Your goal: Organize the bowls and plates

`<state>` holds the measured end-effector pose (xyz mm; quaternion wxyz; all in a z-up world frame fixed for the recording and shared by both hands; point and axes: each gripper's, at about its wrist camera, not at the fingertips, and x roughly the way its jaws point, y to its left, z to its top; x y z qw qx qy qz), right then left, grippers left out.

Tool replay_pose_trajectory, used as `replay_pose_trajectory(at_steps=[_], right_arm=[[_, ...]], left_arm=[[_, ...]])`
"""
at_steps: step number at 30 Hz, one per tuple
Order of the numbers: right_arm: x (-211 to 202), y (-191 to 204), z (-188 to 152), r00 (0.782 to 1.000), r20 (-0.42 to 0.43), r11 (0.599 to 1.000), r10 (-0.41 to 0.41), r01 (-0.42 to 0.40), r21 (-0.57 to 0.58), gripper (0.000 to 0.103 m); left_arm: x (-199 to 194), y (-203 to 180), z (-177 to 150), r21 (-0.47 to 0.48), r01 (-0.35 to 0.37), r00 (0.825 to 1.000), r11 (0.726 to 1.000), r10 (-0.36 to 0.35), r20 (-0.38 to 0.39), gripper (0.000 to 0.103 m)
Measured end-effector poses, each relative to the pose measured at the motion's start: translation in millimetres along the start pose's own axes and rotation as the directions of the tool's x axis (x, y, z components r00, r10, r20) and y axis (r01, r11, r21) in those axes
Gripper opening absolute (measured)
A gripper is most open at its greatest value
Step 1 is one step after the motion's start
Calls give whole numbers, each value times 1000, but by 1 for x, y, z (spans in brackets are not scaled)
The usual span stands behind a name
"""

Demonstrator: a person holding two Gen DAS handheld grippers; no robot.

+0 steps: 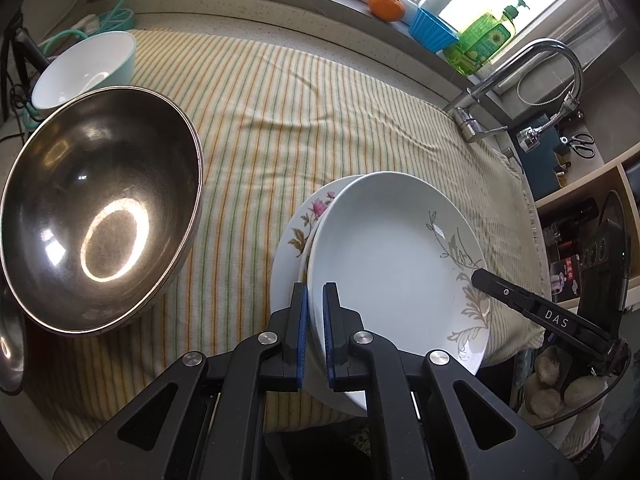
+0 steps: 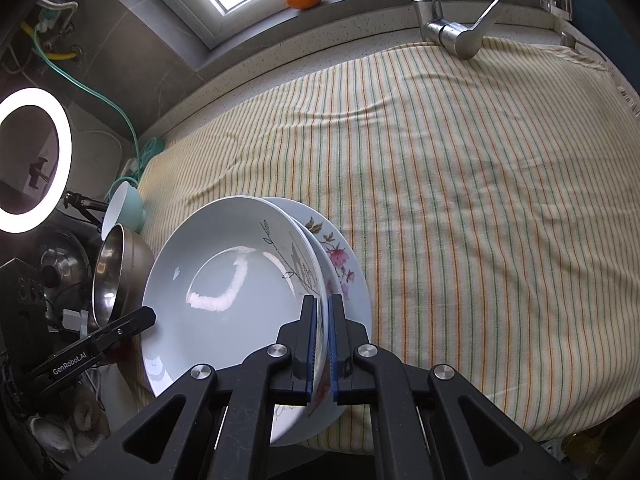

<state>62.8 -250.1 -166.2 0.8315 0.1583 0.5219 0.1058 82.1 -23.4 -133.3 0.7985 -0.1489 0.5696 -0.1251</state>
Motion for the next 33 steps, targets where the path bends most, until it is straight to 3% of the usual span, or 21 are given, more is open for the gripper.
replay_pose_trajectory(at_steps=[21,33], right_arm=[[4,2,-2,999,-4,998,-37,37,-46,6],[5,3,-1,999,-6,996,-43,43,-74,8]], left_arm=[[8,-4,-3,19,-26,1000,999,27,-11,6],[0,-9,-3,39,-57,998,998,56,20,6]])
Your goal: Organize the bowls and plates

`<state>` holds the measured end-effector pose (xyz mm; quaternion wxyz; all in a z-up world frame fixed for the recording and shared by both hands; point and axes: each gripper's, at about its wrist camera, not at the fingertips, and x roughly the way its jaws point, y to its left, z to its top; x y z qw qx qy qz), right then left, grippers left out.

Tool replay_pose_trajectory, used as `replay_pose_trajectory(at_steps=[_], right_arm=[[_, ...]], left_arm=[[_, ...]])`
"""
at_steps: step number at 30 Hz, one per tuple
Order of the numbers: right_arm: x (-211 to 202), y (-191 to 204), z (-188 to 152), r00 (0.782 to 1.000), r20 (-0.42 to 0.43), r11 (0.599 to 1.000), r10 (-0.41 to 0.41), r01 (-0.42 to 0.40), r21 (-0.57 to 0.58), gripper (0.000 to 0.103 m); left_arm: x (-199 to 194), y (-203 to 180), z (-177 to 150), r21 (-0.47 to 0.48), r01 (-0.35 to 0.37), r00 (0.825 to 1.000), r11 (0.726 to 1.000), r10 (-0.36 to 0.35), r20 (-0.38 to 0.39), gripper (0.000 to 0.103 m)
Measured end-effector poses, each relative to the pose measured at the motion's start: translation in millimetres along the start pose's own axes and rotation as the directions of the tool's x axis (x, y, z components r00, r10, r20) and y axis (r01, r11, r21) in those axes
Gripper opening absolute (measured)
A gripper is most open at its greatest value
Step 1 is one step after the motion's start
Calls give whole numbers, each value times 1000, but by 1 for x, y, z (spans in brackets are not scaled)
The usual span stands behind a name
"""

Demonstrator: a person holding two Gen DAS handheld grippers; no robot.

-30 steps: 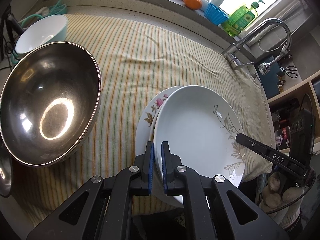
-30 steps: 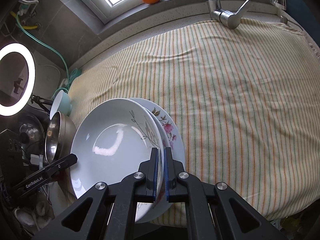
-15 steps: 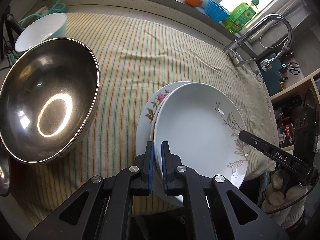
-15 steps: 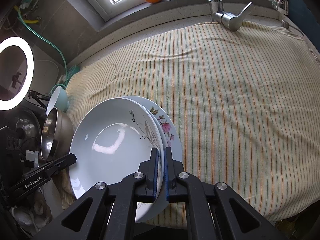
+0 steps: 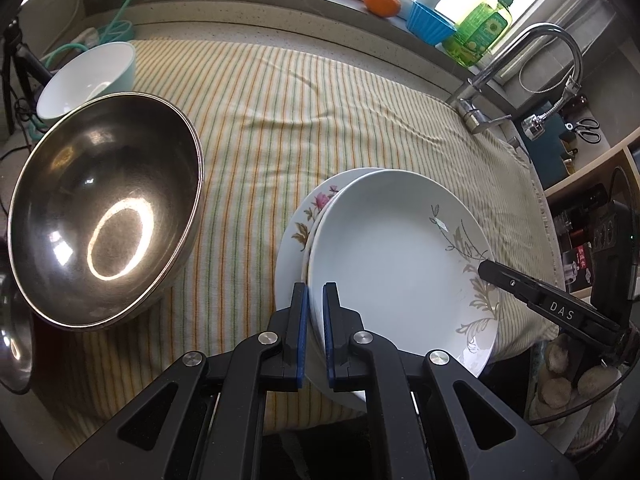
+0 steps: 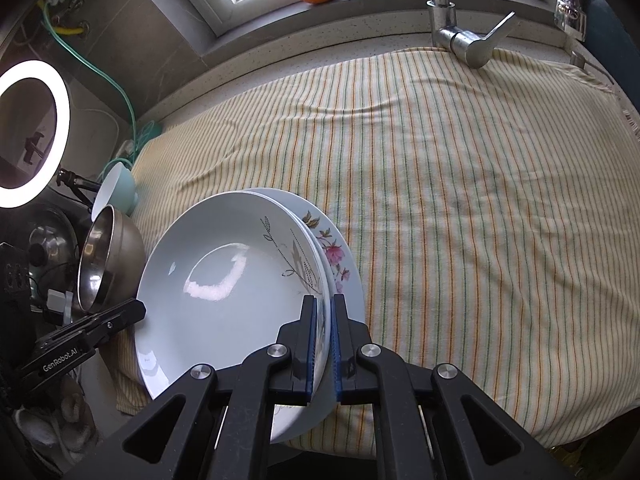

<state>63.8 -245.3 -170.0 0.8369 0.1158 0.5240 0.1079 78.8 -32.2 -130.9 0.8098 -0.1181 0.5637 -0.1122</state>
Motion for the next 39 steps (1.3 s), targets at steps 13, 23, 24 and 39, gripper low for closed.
replay_pose_trajectory(at_steps=[13,23,24,39], right_arm=[[-15,6,7,999,28,1000,-15,16,-27,8],[-28,36,23,998,65,991,-18,26,-128,16],[-27,38,25,998,65,991,-12,20,-133,16],[-21,114,60,993,-1,942,120,-114,-317,17]], left_arm=[[-28,9,-2,-69,37,997,997,-32,73,6],[-55,35,-12,-174,55,991,983,-32,133,7],[-59,39,-13,-187,52,990,981,-25,142,7],[-97,112,-34,-413,9,970,911,92,225,7]])
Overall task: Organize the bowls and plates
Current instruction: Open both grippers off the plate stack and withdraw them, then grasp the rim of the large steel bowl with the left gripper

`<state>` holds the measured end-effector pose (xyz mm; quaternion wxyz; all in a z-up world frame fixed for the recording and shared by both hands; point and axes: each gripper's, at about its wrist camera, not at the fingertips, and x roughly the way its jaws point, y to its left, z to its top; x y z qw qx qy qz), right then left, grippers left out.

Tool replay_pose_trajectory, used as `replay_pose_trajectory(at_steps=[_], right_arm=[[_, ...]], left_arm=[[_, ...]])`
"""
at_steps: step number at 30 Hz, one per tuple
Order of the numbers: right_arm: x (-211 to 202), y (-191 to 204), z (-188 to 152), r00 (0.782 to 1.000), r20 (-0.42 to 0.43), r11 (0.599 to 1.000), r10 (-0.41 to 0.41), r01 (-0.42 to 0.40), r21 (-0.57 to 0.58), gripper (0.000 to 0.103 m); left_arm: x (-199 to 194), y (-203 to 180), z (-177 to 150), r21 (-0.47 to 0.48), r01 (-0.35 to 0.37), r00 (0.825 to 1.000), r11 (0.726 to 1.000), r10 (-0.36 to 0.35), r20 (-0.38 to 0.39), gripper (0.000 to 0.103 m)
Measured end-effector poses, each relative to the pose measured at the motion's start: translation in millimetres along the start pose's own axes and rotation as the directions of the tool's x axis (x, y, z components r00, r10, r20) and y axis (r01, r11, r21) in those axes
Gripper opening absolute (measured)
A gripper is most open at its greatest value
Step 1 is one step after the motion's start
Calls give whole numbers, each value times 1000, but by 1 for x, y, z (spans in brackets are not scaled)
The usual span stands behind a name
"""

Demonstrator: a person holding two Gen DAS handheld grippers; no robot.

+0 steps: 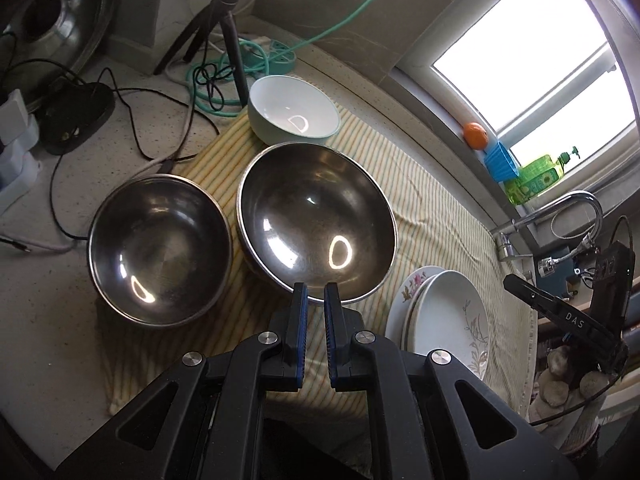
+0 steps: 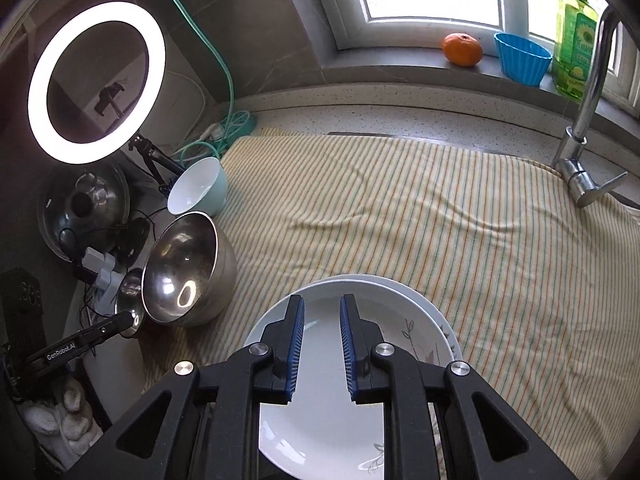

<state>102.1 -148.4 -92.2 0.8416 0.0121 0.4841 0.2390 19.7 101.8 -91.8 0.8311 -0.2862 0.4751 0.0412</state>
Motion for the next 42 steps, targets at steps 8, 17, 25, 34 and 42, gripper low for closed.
replay_pose_trajectory(at_steps=[8,17,25,34,42], right_arm=[[24,38,31,995,-68,990,79,-86,-109,17],[61,72,44,982,-143,972,121,-146,-183,17],[97,87,49,972,-204,968,116,-157,-195,17],[122,90,54,966,-236,969,107,-154,-191,17],[132,91,54,961,-259,968,101,-155,-199,17]], left_arm=[[-10,21,1,-88,-13,999,996,15,29,13],[-9,24,19,-82,-75,995,994,81,66,13],[13,20,25,-52,-141,988,989,144,51,13],[20,18,32,-29,-186,981,982,187,55,13],[32,17,36,-6,-217,976,976,217,33,13]])
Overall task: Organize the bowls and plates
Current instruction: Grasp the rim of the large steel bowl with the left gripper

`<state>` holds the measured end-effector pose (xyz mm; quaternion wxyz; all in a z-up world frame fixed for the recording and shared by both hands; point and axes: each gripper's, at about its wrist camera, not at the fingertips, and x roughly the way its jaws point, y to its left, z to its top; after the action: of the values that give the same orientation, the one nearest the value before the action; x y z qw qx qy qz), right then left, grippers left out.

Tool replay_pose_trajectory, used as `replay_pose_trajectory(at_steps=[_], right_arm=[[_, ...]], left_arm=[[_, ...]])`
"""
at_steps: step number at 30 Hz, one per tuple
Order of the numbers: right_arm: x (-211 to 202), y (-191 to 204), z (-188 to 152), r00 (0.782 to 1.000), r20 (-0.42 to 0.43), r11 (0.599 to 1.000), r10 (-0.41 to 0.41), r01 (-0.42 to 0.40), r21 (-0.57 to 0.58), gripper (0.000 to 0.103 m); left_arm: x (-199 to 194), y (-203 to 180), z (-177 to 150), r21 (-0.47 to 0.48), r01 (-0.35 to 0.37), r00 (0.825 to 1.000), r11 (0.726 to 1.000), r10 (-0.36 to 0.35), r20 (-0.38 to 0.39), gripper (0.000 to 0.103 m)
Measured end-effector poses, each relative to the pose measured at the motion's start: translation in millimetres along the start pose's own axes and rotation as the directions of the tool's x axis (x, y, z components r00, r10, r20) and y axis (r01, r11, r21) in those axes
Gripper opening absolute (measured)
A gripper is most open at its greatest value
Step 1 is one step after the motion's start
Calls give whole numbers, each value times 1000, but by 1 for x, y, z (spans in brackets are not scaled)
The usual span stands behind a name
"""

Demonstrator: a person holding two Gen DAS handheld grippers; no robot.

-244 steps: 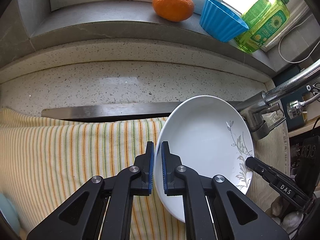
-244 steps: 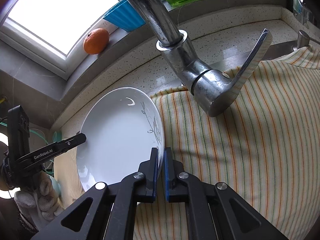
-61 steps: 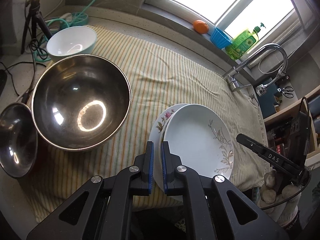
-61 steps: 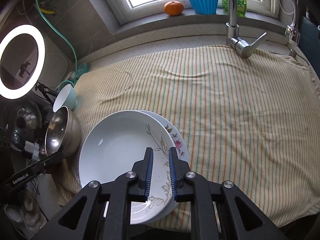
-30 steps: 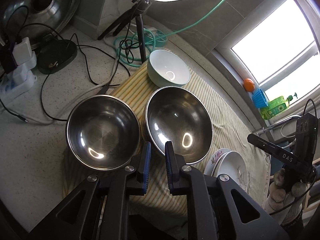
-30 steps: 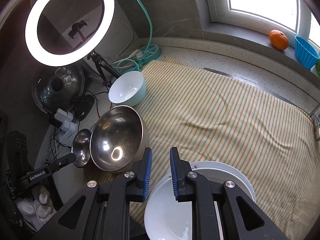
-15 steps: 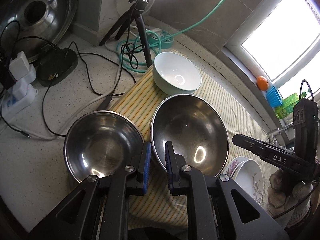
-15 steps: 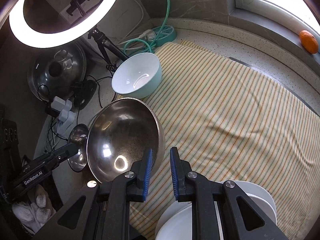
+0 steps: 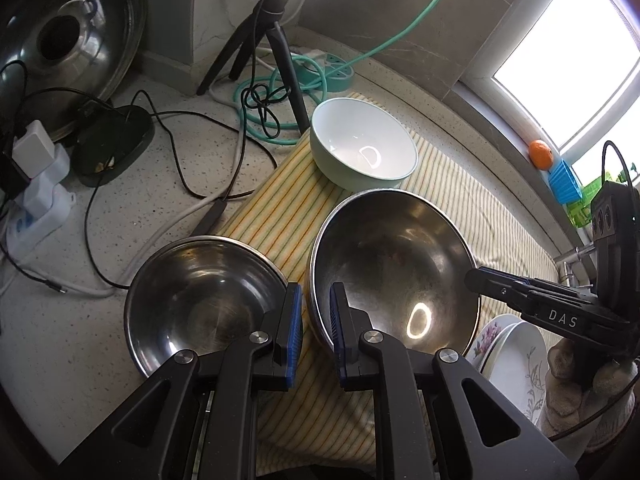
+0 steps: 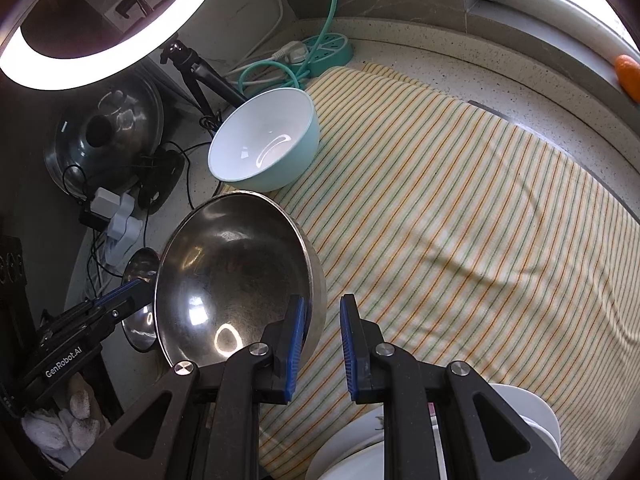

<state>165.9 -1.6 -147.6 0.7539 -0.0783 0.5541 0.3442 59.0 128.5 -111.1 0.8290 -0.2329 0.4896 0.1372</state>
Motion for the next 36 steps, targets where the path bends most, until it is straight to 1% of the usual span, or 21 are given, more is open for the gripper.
replay_pose_trajectory(at_steps=[7,15,17,21,26,30,36], right_arm=[[4,0,1,1000,-7,1000,-2,2,-9,16],[5,-3,0,1000,-12,1000,7,-7,-6,11],[5,-3,0,1000,-14,1000,14,-14,-5,8],[6,-2,0,1000,-14,1000,14,-14,-4,8],[4,-2,-1,1000,-17,1000,13,-13,-1,8],[0,-4,-3,1000,-9,1000,12,-12,9,8],[-10,-12,-4,1000,5,999,-1,1,32,8]], left_arm=[[6,-2,5,5,-4,1000,1000,4,-18,13],[14,-6,6,14,-5,999,1000,5,-41,12],[16,-6,5,15,-3,999,1000,4,-45,12],[17,-9,4,28,-18,999,999,19,-39,12],[14,-8,5,11,2,999,1000,-1,-41,12],[15,-12,6,18,5,999,1000,-4,-41,12],[16,-23,5,27,29,999,999,-28,-46,12]])
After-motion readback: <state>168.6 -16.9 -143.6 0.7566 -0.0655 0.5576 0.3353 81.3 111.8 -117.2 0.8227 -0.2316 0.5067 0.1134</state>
